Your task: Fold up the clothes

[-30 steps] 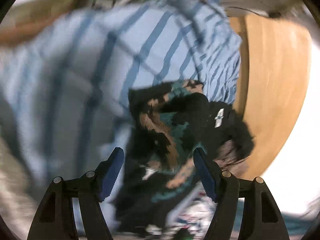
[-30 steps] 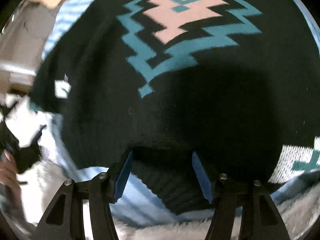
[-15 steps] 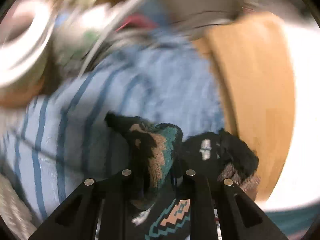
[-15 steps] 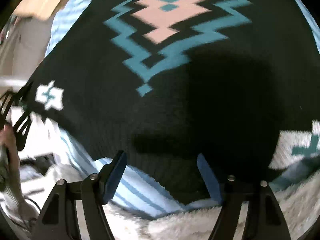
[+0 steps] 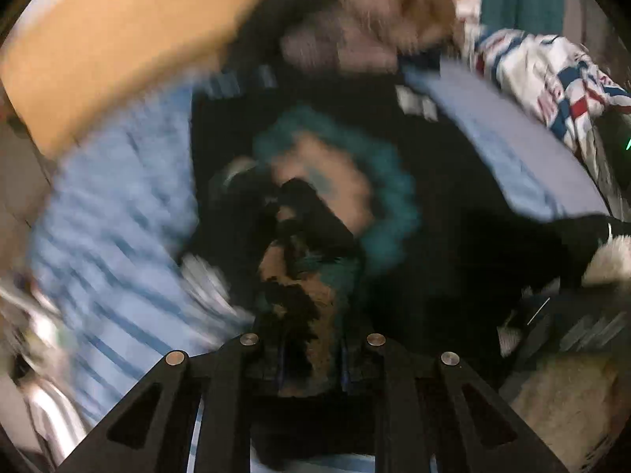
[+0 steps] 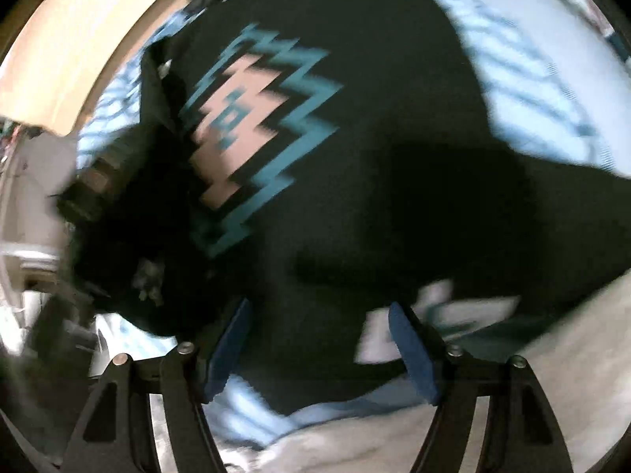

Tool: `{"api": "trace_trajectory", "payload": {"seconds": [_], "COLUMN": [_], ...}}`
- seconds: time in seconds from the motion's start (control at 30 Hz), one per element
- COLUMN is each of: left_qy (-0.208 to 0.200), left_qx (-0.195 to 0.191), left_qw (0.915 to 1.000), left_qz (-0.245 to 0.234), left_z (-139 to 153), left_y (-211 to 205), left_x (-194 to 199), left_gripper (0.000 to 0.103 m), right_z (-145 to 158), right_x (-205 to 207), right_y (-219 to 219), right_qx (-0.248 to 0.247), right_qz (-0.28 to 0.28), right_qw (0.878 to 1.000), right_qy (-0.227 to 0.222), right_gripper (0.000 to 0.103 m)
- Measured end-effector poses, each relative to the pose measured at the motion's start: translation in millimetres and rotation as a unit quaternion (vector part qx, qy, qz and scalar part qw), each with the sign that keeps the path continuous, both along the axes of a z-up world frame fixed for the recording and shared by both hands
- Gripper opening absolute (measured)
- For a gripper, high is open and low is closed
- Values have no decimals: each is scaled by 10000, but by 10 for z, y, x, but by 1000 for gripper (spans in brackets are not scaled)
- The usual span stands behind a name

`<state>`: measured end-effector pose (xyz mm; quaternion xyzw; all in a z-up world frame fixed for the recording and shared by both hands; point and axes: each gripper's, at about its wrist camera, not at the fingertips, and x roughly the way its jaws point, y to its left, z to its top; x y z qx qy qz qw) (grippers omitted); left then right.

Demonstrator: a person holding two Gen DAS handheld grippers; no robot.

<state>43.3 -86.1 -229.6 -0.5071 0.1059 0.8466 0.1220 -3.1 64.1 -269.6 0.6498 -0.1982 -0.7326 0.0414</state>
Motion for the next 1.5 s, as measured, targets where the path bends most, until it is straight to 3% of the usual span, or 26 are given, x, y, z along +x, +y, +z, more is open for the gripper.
{"api": "trace_trajectory", "payload": {"seconds": [0.1,0.13,0.23,0.3,0.4,0.5,0.6,0.7,0.73,0.77,0.8,0.87,0.93,0.97,1.0,1.1,1.13,1.23,1.33,1.4,1.47,1.5], "left_qy": [-932,-1102,-1227,-1294,-1207,-945,-778,-739,-746,-763,-775,-826,-931,-1017,-1146,-1522,-1599,-1829,-2073,-2107,-2092,-2002], "left_qx": [444,612,1480,2578,3925,4406,4551,4621,4666,4730,4806,4909,4985,5051,5145,5400,5430,5508,5546,5563,5513,5549], "left_qw": [9941,9913,9802,9549,9001,8652,8464,8346,8296,8252,8210,8152,8089,8026,7911,7552,7475,7241,7028,6955,6986,6953], "left_qz": [325,369,466,700,1457,2198,2653,2907,2974,2991,2981,2962,2974,3005,3104,3391,3476,3727,3944,4030,4054,4106], "left_z": [-351,-393,-296,-184,-75,-38,2,-43,-74,-123,-119,-106,-158,-193,-227,-325,-348,-418,-477,-504,-515,-527], "left_y": [-28,-65,-226,-479,-1027,-1522,-1877,-2047,-2085,-2115,-2124,-2121,-2028,-1982,-1928,-1766,-1707,-1533,-1391,-1315,-1246,-1237], "left_x": [-31,-22,16,62,183,369,509,544,533,485,513,517,417,383,360,296,290,275,310,353,391,407], "left_gripper": [37,47,64,67,72,72,72,72,72,72,72,72,72,72,72,72,72,72,72,72,72,72], "right_z": [71,95,162,219,281,306,274,99,17,-41,-42,41,205,310,410,609,651,707,719,689,605,553], "right_x": [-40,-52,-96,-188,-355,-580,-819,-1022,-1058,-1074,-1055,-984,-897,-844,-793,-650,-598,-439,-353,-362,-364,-363], "right_y": [152,193,158,49,-222,-588,-912,-1128,-1151,-1147,-1079,-869,-577,-362,-129,478,666,1172,1333,1292,1188,1124], "right_qx": [150,179,143,158,217,325,601,831,775,620,378,52,223,343,481,1118,1326,1793,1449,1286,1222,1207], "right_qz": [-76,-93,128,455,960,1398,1730,1987,2039,2070,2031,1901,1810,1659,1450,727,451,-416,-551,-416,-235,-135], "right_qw": [9998,9997,9995,9983,9936,9863,9788,9745,9747,9756,9776,9798,9790,9800,9814,9844,9841,9794,9845,9877,9896,9902], "right_qy": [108,145,231,337,552,811,912,636,494,394,408,621,906,1046,1161,1149,1091,828,825,790,726,689], "right_gripper": [76,77,77,77,77,77,87,85,68,30,19,17,15,14,12,13,19,61,63,67,70,70]}}
